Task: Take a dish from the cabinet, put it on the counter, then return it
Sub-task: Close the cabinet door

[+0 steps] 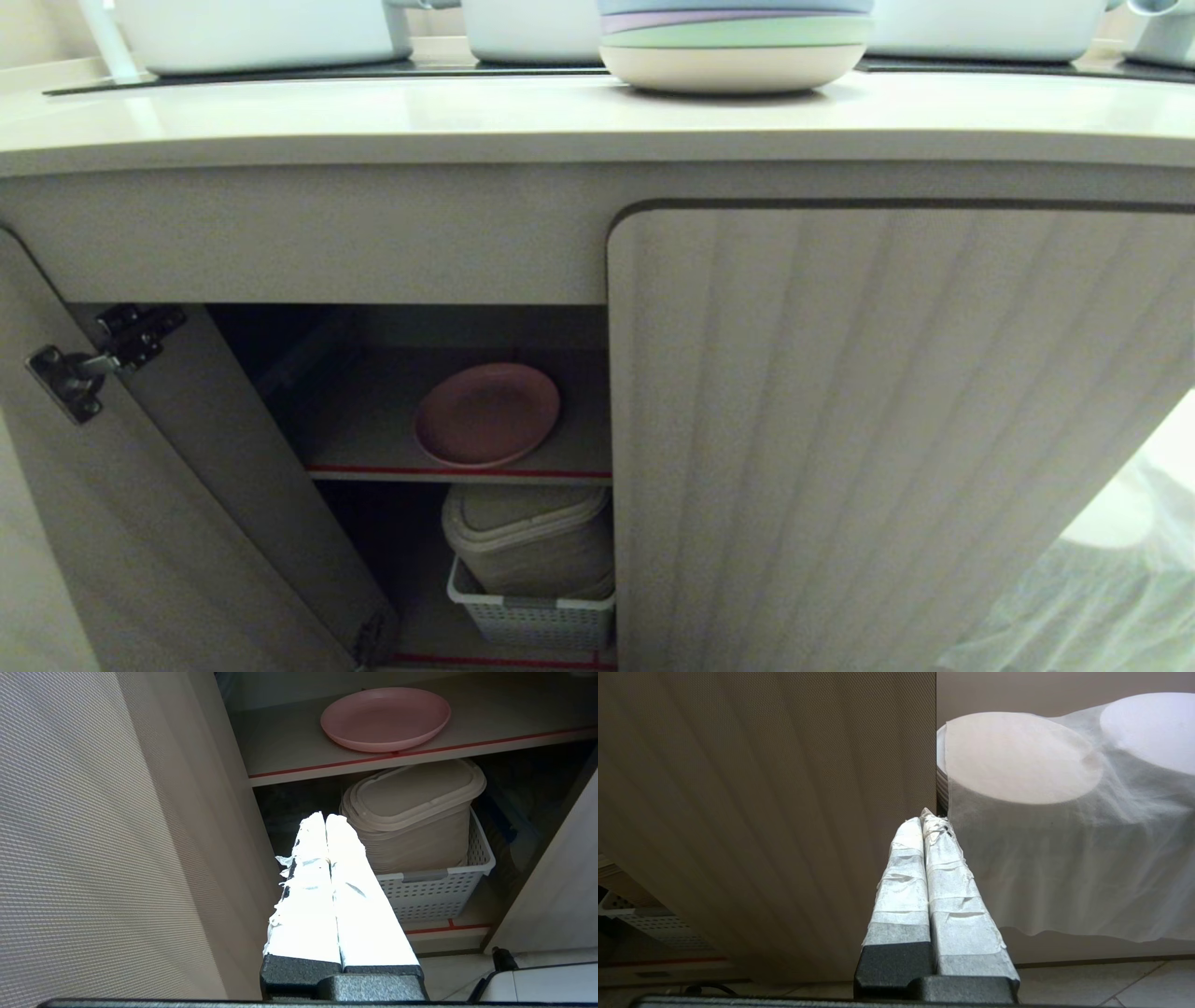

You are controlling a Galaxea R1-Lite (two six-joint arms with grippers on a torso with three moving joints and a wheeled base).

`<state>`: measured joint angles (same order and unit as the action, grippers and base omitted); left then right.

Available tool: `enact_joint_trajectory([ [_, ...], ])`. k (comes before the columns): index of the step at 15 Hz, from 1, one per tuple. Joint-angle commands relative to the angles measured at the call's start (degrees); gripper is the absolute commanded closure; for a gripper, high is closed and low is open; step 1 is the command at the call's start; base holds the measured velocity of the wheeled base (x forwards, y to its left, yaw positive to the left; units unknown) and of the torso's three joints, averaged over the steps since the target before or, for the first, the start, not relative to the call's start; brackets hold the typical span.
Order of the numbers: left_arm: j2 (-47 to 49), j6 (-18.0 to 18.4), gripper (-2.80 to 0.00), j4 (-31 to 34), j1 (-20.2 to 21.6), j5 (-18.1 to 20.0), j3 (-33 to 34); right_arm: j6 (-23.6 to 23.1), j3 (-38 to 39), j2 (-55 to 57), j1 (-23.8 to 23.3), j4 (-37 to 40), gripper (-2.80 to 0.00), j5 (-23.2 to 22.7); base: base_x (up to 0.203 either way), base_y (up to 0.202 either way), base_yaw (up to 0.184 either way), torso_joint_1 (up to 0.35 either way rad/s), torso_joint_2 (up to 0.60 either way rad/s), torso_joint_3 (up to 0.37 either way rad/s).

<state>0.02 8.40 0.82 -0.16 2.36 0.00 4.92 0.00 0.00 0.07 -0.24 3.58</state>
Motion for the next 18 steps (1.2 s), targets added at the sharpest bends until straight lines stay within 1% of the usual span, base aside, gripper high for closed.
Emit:
enact_joint_trajectory([
  [1,0.0,0.0,0.0,0.0,0.0,0.0,0.0,0.0,0.0,0.0,0.0,0.0,0.0,0.0,0.0,0.0,0.0,0.0,0.0,0.0],
  [3,0.0,0.0,0.0,0.0,0.0,0.0,0.0,0.0,0.0,0.0,0.0,0.0,0.0,0.0,-0.152,0.0,0.0,0.006,0.0,-0.002],
  [18,0.0,-0.8,0.0,0.1,0.0,-0.1,0.0,0.0,0.0,0.0,0.0,0.0,0.0,0.0,-0.195,0.0,0.0,0.003,0.0,0.002],
])
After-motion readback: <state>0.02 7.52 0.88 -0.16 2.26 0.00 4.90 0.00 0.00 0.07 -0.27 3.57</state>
